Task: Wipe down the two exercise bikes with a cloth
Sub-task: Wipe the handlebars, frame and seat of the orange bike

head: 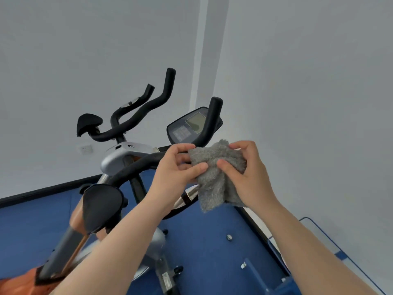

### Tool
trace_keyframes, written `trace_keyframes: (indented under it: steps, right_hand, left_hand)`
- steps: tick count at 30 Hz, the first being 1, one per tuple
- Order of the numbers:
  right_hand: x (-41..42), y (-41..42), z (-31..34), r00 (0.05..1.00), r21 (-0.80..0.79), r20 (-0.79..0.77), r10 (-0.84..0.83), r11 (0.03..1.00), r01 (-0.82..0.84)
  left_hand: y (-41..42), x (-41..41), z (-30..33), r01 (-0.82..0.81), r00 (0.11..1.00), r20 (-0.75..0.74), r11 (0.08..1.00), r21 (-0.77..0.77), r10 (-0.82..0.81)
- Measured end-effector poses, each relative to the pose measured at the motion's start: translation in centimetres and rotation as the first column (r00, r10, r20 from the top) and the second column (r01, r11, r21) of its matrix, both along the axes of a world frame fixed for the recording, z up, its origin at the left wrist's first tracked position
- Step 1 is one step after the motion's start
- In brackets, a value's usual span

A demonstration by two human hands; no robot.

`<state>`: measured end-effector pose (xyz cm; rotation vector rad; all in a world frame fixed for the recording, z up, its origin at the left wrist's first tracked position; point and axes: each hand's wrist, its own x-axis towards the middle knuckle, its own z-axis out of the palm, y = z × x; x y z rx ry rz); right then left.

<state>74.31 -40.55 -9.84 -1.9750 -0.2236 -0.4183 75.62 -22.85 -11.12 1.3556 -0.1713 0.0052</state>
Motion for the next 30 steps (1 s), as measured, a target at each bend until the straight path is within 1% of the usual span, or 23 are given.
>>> trace_keyframes:
  steps: [3,4,6,7,9,10,12,13,14,16,17,18,19,20,22,23,24,25,26,27,28,29,30]
  right_hand:
    - [1.5,-0.1,-0.8,0.981,-0.226,0.063,-0.184,0.955,0.193]
    - [1.6,0.1,-1.3,0.961,-0.302,0.126,-0.245,0.914,0.272]
    - [1.5,0.6,-1.9,0.913,-0.326,0.322,-0.248,0.877,0.353]
    - [1.6,0.9,-2.1,0.905,-0.318,0.377,-0.197,0.890,0.326]
    - [1.8,1.7,-2.5,0.943,-0.351,0.321,-0.085,0.914,0.202]
    - [2.0,2.1,-2.9,0.949,-0.411,0.307,-0.069,0.890,0.198]
    - [2.6,2.4,-3.5,0.919,-0.509,0.388,-0.069,0.815,0.276]
    - [3.2,2.2,-3.4,0.904,-0.523,0.426,-0.039,0.805,0.281]
    - [3.9,1.6,-3.1,0.899,-0.525,0.437,0.022,0.818,0.235]
    - [5.2,0.1,-2.5,0.919,-0.448,0.363,0.156,0.894,0.025]
    - [5.5,-0.3,-2.5,0.929,-0.360,0.306,0.207,0.929,-0.089]
    - [5.3,-0.2,-2.9,0.932,-0.274,0.292,0.216,0.952,-0.135]
    - [4.7,0.4,-3.5,0.932,-0.227,0.321,0.169,0.969,-0.098]
    - [3.9,1.2,-4.4,0.923,-0.223,0.377,0.080,0.975,0.007]
    - [3.2,2.2,-5.3,0.864,-0.306,0.503,-0.010,0.933,0.189]
    - [3.7,1.7,-4.8,0.847,-0.417,0.529,0.060,0.887,0.198]
    - [4.6,0.8,-3.8,0.852,-0.531,0.498,0.161,0.834,0.153]
    - [5.4,-0.4,-2.5,0.881,-0.617,0.386,0.272,0.787,0.028]
    - [6.0,-1.4,-1.3,0.907,-0.600,0.230,0.352,0.785,-0.153]
    - [6.2,-1.8,-0.8,0.901,-0.464,0.087,0.425,0.818,-0.341]
    - [5.9,-1.7,-1.2,0.901,-0.292,0.067,0.429,0.872,-0.394]
    - [5.1,-0.8,-2.0,0.927,-0.149,0.115,0.358,0.929,-0.340]
    - [3.9,0.7,-3.0,0.955,-0.067,0.220,0.200,0.979,-0.190]
  left_hand:
    - [-2.5,0.8,-0.8,-0.153,0.988,0.048,0.978,0.140,0.148]
    - [-3.1,0.9,-1.5,-0.181,0.983,0.042,0.967,0.181,0.176]
    - [-3.8,1.0,-2.5,-0.223,0.975,0.031,0.950,0.217,0.221]
    - [-3.9,1.0,-2.8,-0.240,0.971,0.042,0.946,0.219,0.236]
    - [-4.0,0.9,-3.3,-0.279,0.960,0.093,0.925,0.258,0.263]
    - [-4.0,0.6,-3.6,-0.301,0.953,0.116,0.905,0.299,0.279]
    - [-4.0,-0.1,-4.4,-0.361,0.933,0.169,0.833,0.419,0.319]
    - [-4.0,-0.6,-4.7,-0.389,0.921,0.199,0.779,0.492,0.335]
    - [-4.1,-1.0,-4.9,-0.411,0.911,0.227,0.720,0.559,0.344]
    - [-4.4,-1.2,-5.0,-0.435,0.899,0.268,0.624,0.649,0.348]
    - [-4.4,-1.2,-5.0,-0.441,0.895,0.276,0.599,0.669,0.350]
    - [-4.4,-1.1,-5.0,-0.446,0.892,0.277,0.588,0.675,0.359]
    - [-4.3,-1.0,-5.0,-0.450,0.889,0.270,0.588,0.672,0.371]
    - [-4.2,-0.9,-5.0,-0.451,0.887,0.261,0.595,0.666,0.381]
    - [-4.3,-1.0,-5.1,-0.464,0.881,0.273,0.584,0.666,0.387]
    - [-4.3,-1.1,-5.1,-0.473,0.876,0.289,0.573,0.669,0.386]
    - [-4.4,-1.1,-5.1,-0.479,0.873,0.299,0.566,0.671,0.385]
    - [-4.4,-1.1,-5.1,-0.485,0.870,0.301,0.562,0.670,0.391]
    - [-4.5,-1.1,-5.1,-0.490,0.866,0.299,0.559,0.669,0.401]
    - [-4.6,-1.0,-5.2,-0.493,0.863,0.296,0.554,0.671,0.409]
    - [-4.7,-1.0,-5.1,-0.492,0.863,0.296,0.547,0.677,0.411]
    - [-4.8,-1.0,-5.1,-0.492,0.862,0.296,0.538,0.684,0.411]
    - [-4.8,-1.0,-5.1,-0.493,0.861,0.298,0.531,0.689,0.412]
